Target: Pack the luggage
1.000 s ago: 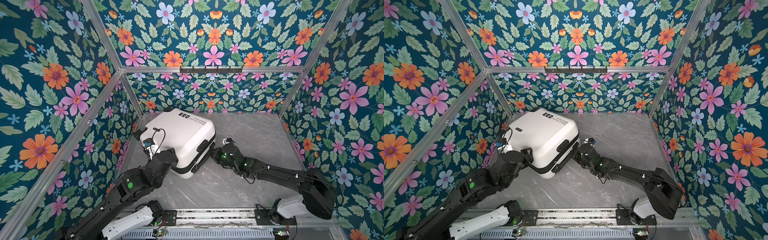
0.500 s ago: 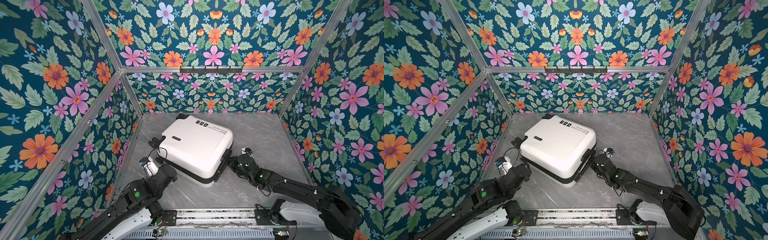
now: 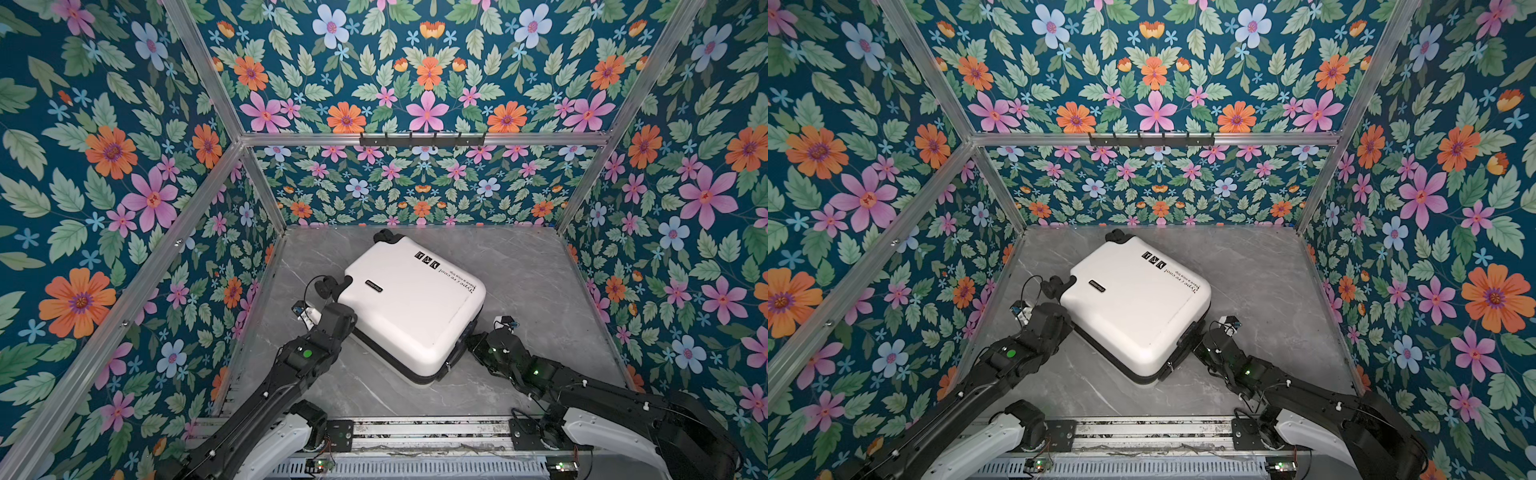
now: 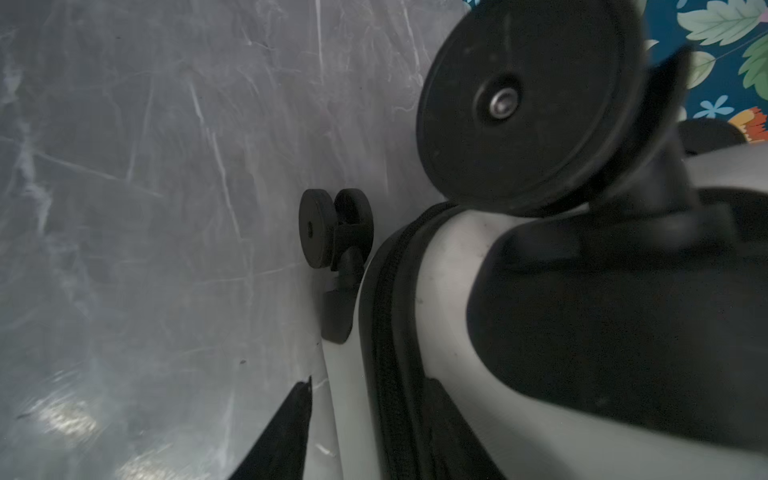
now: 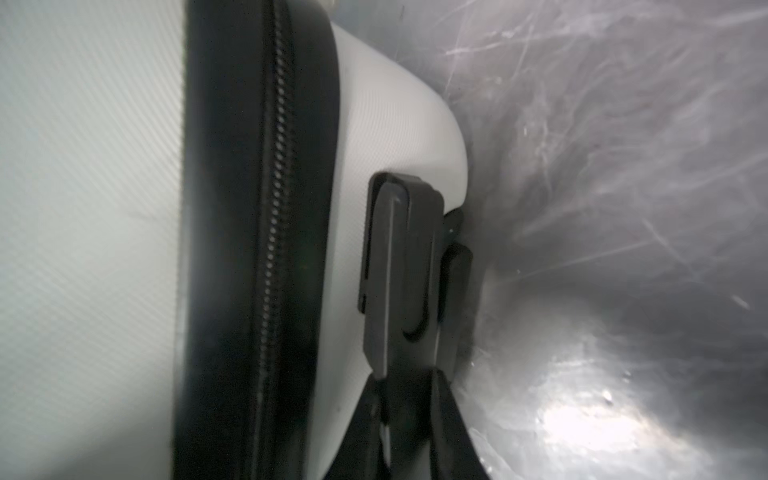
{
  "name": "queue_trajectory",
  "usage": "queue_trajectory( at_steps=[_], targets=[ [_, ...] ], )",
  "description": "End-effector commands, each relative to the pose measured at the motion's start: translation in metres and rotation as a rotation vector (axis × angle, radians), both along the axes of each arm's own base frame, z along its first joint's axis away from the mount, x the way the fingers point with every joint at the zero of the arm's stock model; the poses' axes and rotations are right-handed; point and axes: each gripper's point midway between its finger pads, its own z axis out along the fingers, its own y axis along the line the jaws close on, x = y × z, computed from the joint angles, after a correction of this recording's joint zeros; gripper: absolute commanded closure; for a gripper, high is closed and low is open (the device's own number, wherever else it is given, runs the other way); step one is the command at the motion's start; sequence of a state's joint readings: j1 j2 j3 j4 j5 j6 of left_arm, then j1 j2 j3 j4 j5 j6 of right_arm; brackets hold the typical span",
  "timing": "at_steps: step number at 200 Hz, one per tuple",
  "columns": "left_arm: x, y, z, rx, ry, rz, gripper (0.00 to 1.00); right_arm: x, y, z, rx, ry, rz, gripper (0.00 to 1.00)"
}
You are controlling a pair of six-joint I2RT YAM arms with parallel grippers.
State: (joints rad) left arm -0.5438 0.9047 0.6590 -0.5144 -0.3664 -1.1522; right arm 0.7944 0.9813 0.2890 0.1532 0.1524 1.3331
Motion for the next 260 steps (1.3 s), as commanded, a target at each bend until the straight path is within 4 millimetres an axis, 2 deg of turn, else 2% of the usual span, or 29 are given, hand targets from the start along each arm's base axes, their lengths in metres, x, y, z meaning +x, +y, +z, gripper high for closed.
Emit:
queue_trajectory(
  at_steps=[1, 50, 85, 100, 120, 147, 169, 193, 218, 260],
  targets=[
    [0.026, -0.042, 0.007, -0.041, -0.025, -0.194, 0.53, 0.005, 0.003, 0.017, 0.046, -0.067, -0.003, 1.0],
    [0.072, -0.078, -0.001, -0.022, -0.025, -0.307, 0.53, -0.005, -0.011, 0.008, 0.075, -0.053, -0.038, 1.0],
    [0.101, -0.089, -0.005, -0.041, -0.035, -0.341, 0.52, -0.008, -0.021, 0.008, 0.071, -0.068, -0.07, 1.0],
    [0.111, -0.09, -0.003, -0.04, -0.045, -0.345, 0.52, -0.007, -0.025, 0.007, 0.087, -0.078, -0.092, 0.93],
    [0.121, -0.09, -0.002, -0.042, -0.048, -0.348, 0.52, -0.007, -0.029, 0.005, 0.09, -0.086, -0.113, 0.78],
    [0.129, -0.092, 0.0, -0.047, -0.054, -0.357, 0.51, -0.007, -0.033, 0.002, 0.094, -0.092, -0.134, 0.56],
    [0.132, -0.093, -0.003, -0.049, -0.048, -0.362, 0.51, -0.006, -0.037, -0.001, 0.121, -0.1, -0.162, 0.47],
    [0.133, -0.095, -0.006, -0.058, -0.047, -0.366, 0.51, -0.008, -0.039, -0.009, 0.11, -0.079, -0.172, 0.46],
    [0.132, -0.095, -0.009, -0.058, -0.044, -0.367, 0.51, -0.005, -0.037, -0.008, 0.124, -0.085, -0.177, 0.48],
    [0.131, -0.097, -0.013, -0.068, -0.037, -0.372, 0.51, 0.004, -0.023, 0.008, 0.154, -0.158, -0.132, 0.5]
  ],
)
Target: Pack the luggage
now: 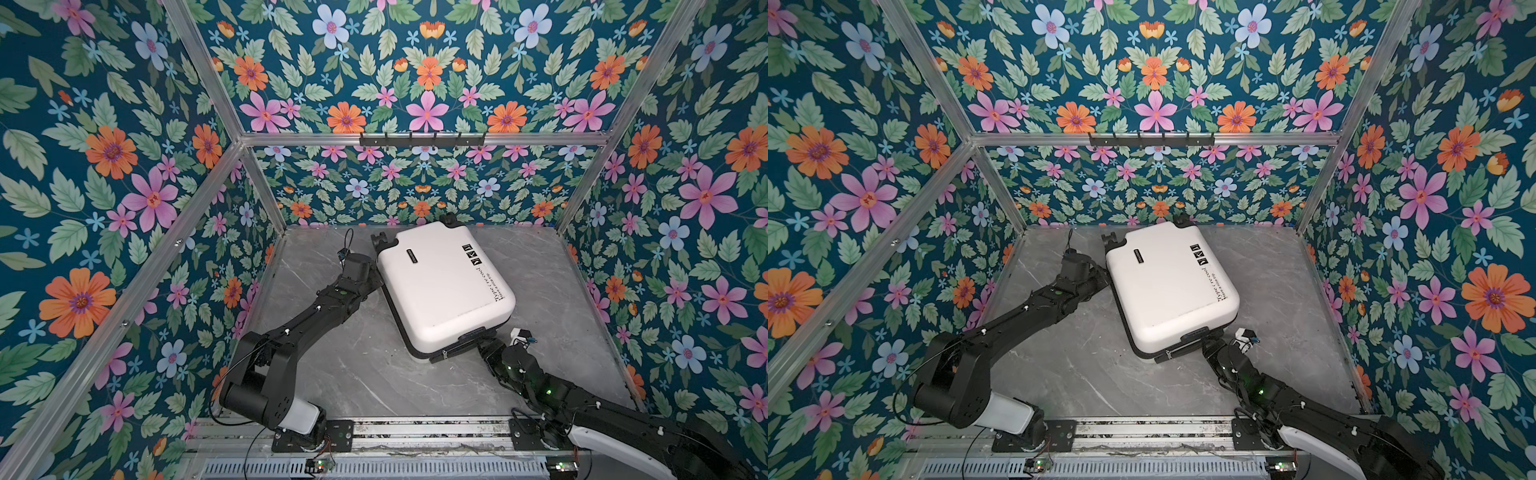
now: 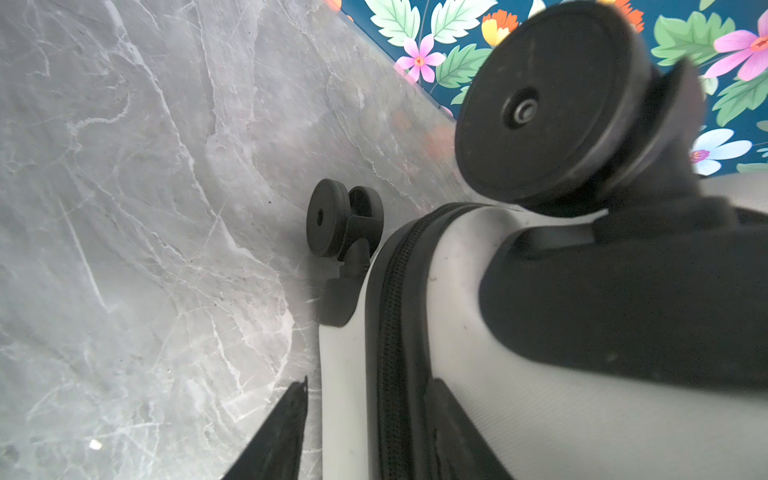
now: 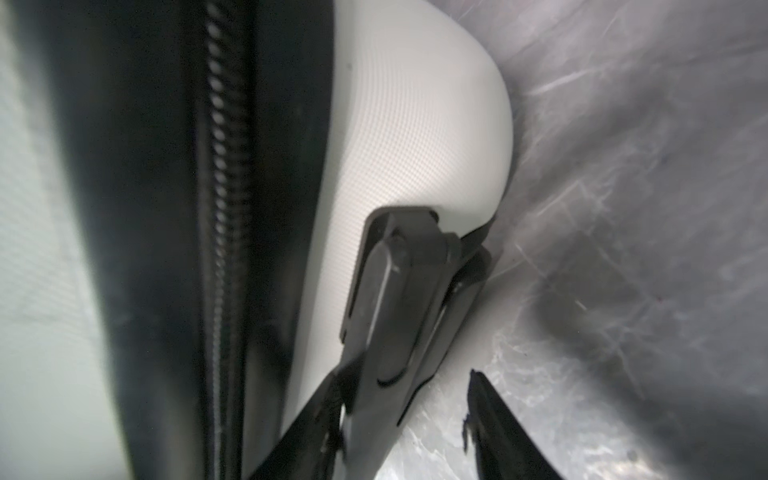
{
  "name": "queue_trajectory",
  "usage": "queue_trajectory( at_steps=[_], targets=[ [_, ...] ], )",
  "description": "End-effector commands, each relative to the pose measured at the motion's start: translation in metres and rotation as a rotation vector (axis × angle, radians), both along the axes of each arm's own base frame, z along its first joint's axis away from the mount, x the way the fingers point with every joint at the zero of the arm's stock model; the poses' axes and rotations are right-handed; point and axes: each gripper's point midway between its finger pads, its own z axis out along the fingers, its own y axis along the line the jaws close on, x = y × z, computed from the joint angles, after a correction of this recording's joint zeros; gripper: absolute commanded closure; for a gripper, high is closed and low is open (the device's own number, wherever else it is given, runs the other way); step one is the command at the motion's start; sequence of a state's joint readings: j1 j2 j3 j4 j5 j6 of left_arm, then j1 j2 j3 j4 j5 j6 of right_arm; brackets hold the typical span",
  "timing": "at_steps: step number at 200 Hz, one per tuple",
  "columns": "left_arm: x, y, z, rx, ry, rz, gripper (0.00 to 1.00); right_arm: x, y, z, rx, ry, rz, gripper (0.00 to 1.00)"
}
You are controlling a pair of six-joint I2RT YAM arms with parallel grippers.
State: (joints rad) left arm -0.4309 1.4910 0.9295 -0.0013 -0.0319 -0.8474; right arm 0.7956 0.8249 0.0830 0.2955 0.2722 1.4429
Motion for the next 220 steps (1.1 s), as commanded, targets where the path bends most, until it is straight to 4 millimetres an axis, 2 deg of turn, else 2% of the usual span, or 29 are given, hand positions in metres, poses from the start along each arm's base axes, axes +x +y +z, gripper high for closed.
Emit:
queue_trajectory(
  at_steps=[1, 82, 104, 116, 128, 153, 178, 200, 220],
  targets=[
    [-0.009, -0.005, -0.014, 0.006, 0.057, -0.043, 0.5, 0.011, 0.012, 0.024, 0.048, -0.1, 0.024, 0.5],
    [-0.007, -0.005, -0.017, 0.007, 0.072, -0.061, 0.51, 0.02, 0.016, 0.029, 0.074, -0.142, 0.005, 0.69],
    [-0.008, -0.005, -0.015, 0.006, 0.07, -0.062, 0.51, 0.022, 0.017, 0.028, 0.075, -0.142, -0.004, 0.83],
    [-0.009, -0.003, -0.013, 0.007, 0.073, -0.06, 0.52, 0.024, 0.018, 0.028, 0.073, -0.141, -0.009, 1.0],
    [-0.013, 0.001, -0.006, 0.008, 0.072, -0.054, 0.52, 0.027, 0.019, 0.029, 0.072, -0.133, -0.015, 1.0],
    [-0.034, 0.013, 0.017, -0.019, 0.039, -0.023, 0.52, 0.033, 0.028, 0.044, 0.087, -0.154, -0.005, 1.0],
    [-0.068, 0.018, 0.034, -0.03, 0.082, -0.059, 0.6, 0.041, 0.036, 0.063, 0.111, -0.181, -0.003, 1.0],
    [-0.106, 0.002, 0.045, -0.051, 0.088, -0.148, 0.59, 0.048, 0.044, 0.081, 0.118, -0.209, 0.008, 1.0],
    [-0.137, -0.028, 0.057, -0.053, 0.034, -0.245, 0.54, 0.057, 0.061, 0.101, 0.128, -0.242, 0.044, 1.0]
  ],
)
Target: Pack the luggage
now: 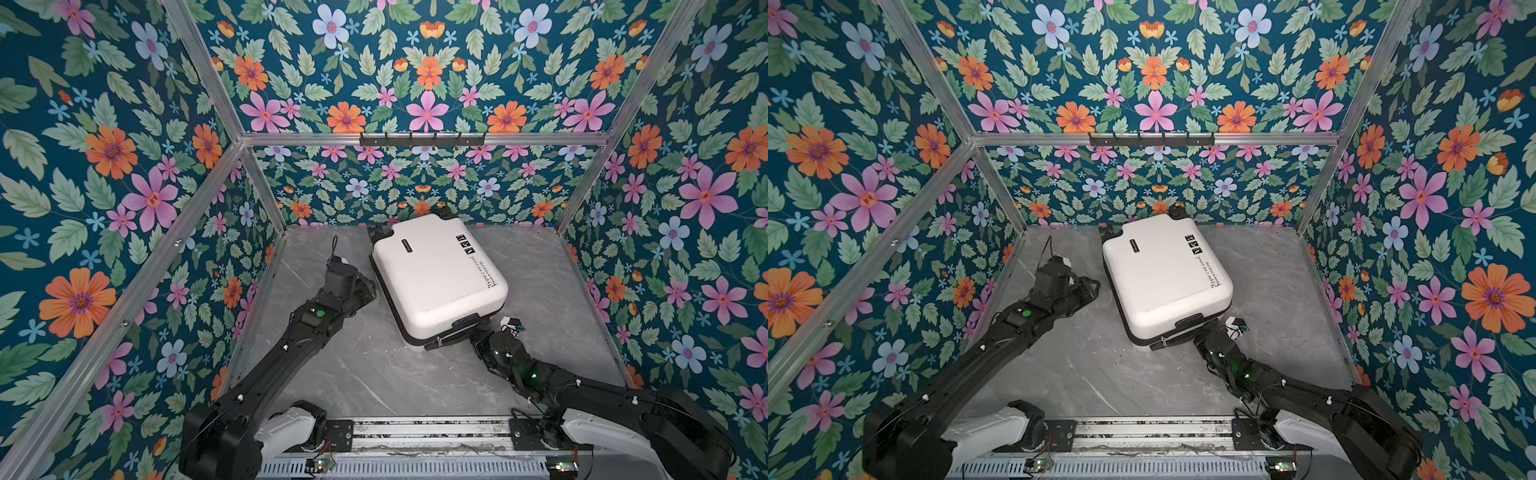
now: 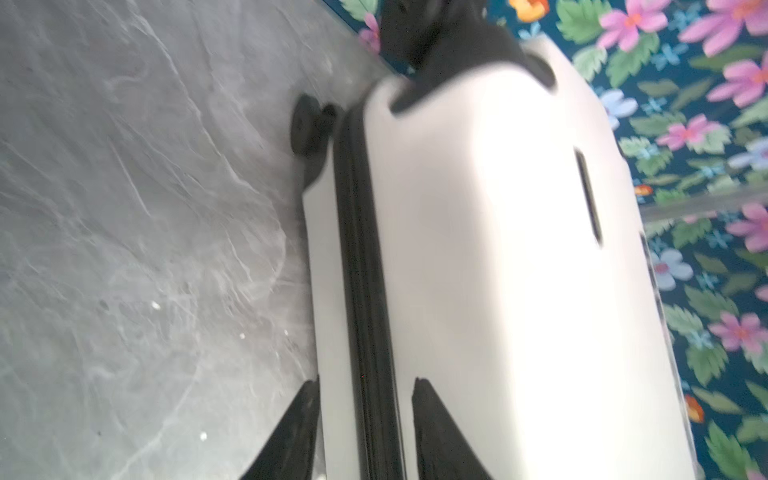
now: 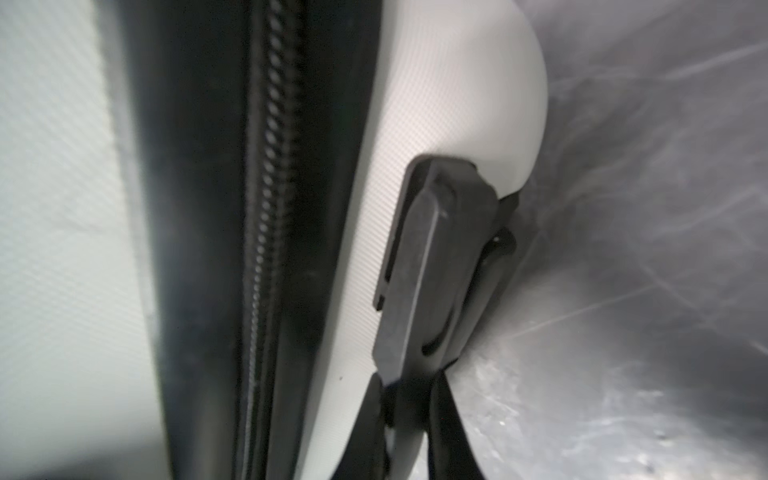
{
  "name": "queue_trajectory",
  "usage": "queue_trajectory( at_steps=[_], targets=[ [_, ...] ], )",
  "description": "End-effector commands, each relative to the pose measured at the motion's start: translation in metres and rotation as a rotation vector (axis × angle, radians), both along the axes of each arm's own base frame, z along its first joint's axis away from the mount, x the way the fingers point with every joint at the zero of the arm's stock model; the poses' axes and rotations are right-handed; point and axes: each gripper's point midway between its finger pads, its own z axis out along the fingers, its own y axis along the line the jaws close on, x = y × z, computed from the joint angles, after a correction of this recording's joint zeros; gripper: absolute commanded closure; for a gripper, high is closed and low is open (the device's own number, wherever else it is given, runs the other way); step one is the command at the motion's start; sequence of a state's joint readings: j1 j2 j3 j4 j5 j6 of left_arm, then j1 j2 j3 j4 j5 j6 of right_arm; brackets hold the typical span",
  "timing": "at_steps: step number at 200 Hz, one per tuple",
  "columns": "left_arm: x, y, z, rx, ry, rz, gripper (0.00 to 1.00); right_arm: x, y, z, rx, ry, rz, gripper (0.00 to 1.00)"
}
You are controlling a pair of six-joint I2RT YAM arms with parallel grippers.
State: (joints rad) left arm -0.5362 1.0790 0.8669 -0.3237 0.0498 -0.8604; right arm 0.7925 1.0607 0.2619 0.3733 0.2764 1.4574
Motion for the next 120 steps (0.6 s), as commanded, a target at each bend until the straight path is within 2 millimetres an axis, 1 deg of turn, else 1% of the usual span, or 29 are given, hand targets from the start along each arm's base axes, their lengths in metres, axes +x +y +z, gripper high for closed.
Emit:
queue_trajectory(
  at_steps=[1, 9, 21, 50, 69, 82, 93, 109, 120],
  targets=[
    [-0.038, -0.02, -0.004, 0.016, 0.025, -0.088, 0.54, 0.025, 0.031, 0.073, 0.102, -0.234, 0.058, 1.0],
    [-0.049, -0.03, -0.004, 0.012, 0.012, -0.117, 0.53, 0.029, 0.04, 0.081, 0.112, -0.247, 0.076, 1.0],
    [-0.059, -0.041, -0.004, -0.007, -0.014, -0.156, 0.52, 0.036, 0.054, 0.092, 0.132, -0.267, 0.1, 1.0],
    [-0.072, -0.044, -0.005, -0.052, -0.043, -0.175, 0.52, 0.048, 0.097, 0.118, 0.16, -0.307, 0.187, 1.0],
    [-0.078, -0.033, -0.013, -0.07, -0.028, -0.134, 0.55, 0.053, 0.121, 0.131, 0.164, -0.332, 0.23, 1.0],
    [-0.08, -0.026, -0.016, -0.098, -0.039, -0.102, 0.55, 0.056, 0.131, 0.138, 0.177, -0.343, 0.245, 1.0],
    [-0.081, -0.017, -0.018, -0.115, -0.045, -0.058, 0.55, 0.058, 0.136, 0.14, 0.185, -0.345, 0.247, 1.0],
    [-0.081, -0.004, -0.023, -0.126, -0.037, 0.014, 0.51, 0.06, 0.138, 0.141, 0.19, -0.345, 0.244, 1.0],
    [-0.08, -0.001, -0.023, -0.137, -0.042, 0.036, 0.49, 0.061, 0.138, 0.143, 0.192, -0.347, 0.241, 1.0]
  ],
)
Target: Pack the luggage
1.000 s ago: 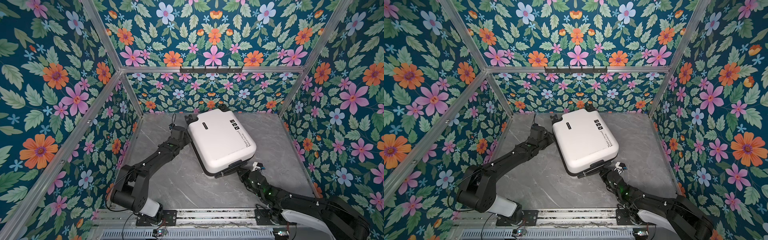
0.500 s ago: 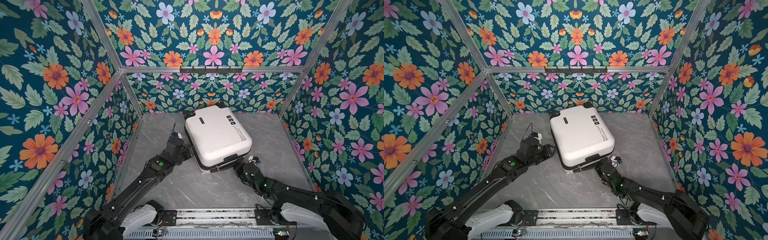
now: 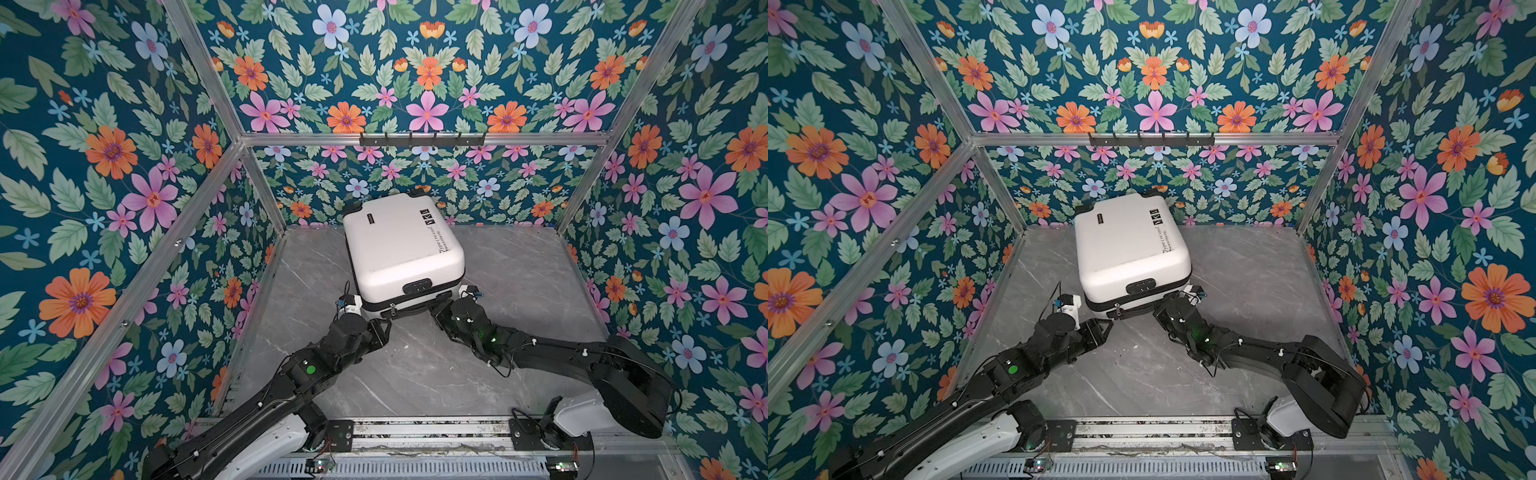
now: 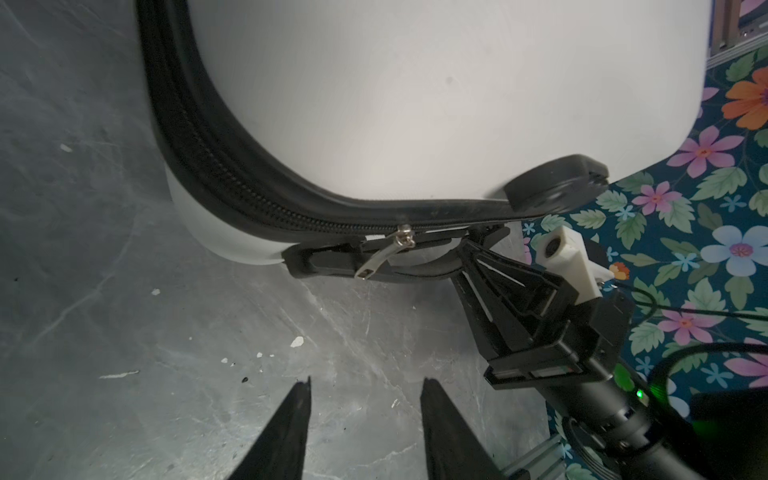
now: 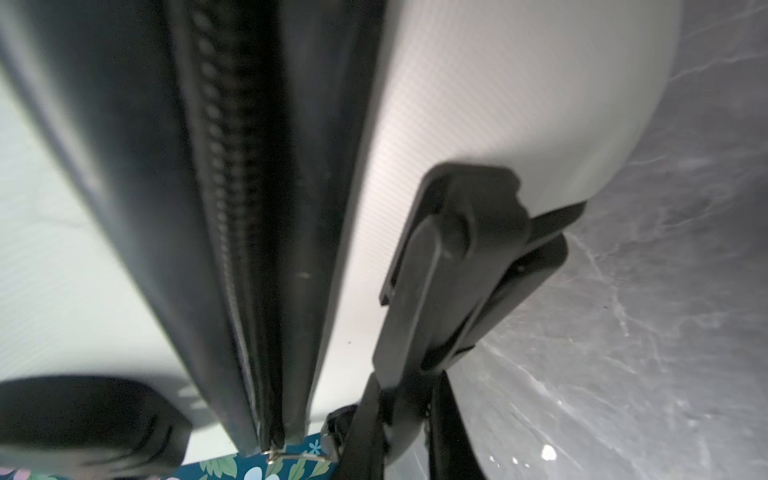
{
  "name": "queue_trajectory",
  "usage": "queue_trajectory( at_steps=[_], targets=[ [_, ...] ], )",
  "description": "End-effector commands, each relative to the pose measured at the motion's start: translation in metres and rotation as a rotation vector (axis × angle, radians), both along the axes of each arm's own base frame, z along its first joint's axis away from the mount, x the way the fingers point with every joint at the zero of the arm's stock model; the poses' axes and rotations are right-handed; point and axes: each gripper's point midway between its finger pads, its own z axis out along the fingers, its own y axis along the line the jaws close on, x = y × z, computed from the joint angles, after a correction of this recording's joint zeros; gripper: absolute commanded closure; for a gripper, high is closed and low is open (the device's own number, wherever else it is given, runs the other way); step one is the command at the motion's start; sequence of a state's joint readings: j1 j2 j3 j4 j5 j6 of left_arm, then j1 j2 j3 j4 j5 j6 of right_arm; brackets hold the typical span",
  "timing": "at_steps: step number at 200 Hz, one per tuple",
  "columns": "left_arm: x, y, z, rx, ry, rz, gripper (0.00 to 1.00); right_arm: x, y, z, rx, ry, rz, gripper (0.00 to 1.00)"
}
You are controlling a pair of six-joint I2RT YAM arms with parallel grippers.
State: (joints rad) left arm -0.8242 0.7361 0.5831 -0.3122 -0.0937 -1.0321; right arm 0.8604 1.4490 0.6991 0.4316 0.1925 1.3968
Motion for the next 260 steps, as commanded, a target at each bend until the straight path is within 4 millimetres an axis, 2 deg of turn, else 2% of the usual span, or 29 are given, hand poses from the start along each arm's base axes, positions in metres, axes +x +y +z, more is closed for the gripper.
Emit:
queue_trajectory(
  at_steps=[1, 29, 46, 65, 88, 101, 125, 143, 166, 204, 217, 238, 260],
  targets=[
    [0.007, 0.013, 0.001, -0.038, -0.008, 0.111, 0.48, 0.008, 0.023, 0.079, 0.154, -0.263, 0.07, 1.0],
    [0.011, 0.004, -0.002, -0.112, 0.023, 0.129, 0.42, 0.008, 0.022, 0.083, 0.156, -0.267, 0.064, 1.0],
    [0.015, -0.005, 0.003, -0.181, 0.025, 0.129, 0.46, 0.009, 0.022, 0.087, 0.156, -0.273, 0.063, 1.0],
    [0.018, -0.005, 0.013, -0.195, 0.022, 0.146, 0.5, 0.008, 0.022, 0.089, 0.152, -0.274, 0.065, 1.0],
    [0.023, -0.01, 0.034, -0.135, 0.003, 0.121, 0.53, 0.008, 0.021, 0.087, 0.151, -0.268, 0.06, 1.0],
    [0.022, -0.014, 0.031, -0.057, 0.066, 0.101, 0.54, 0.007, 0.021, 0.085, 0.145, -0.265, 0.061, 1.0],
    [0.016, -0.034, 0.024, 0.028, 0.197, 0.012, 0.59, 0.008, 0.022, 0.084, 0.137, -0.259, 0.049, 1.0],
    [0.01, -0.036, 0.023, 0.087, 0.252, 0.008, 0.6, 0.01, 0.021, 0.08, 0.135, -0.241, 0.025, 1.0],
    [0.006, -0.019, 0.026, 0.092, 0.249, 0.081, 0.6, 0.015, 0.018, 0.065, 0.116, -0.206, -0.008, 1.0],
    [-0.002, 0.017, 0.01, -0.011, 0.226, 0.237, 0.55, 0.015, 0.01, 0.011, 0.035, -0.075, 0.0, 1.0],
    [-0.003, 0.026, -0.002, -0.005, 0.232, 0.269, 0.53, 0.012, 0.005, -0.007, 0.001, -0.048, -0.001, 1.0],
    [0.008, 0.034, -0.011, 0.025, 0.241, 0.282, 0.49, 0.008, -0.005, -0.032, -0.073, -0.003, 0.017, 1.0],
    [0.027, 0.04, -0.001, 0.1, 0.226, 0.251, 0.48, 0.004, -0.011, -0.05, -0.122, 0.019, 0.045, 1.0]
  ],
)
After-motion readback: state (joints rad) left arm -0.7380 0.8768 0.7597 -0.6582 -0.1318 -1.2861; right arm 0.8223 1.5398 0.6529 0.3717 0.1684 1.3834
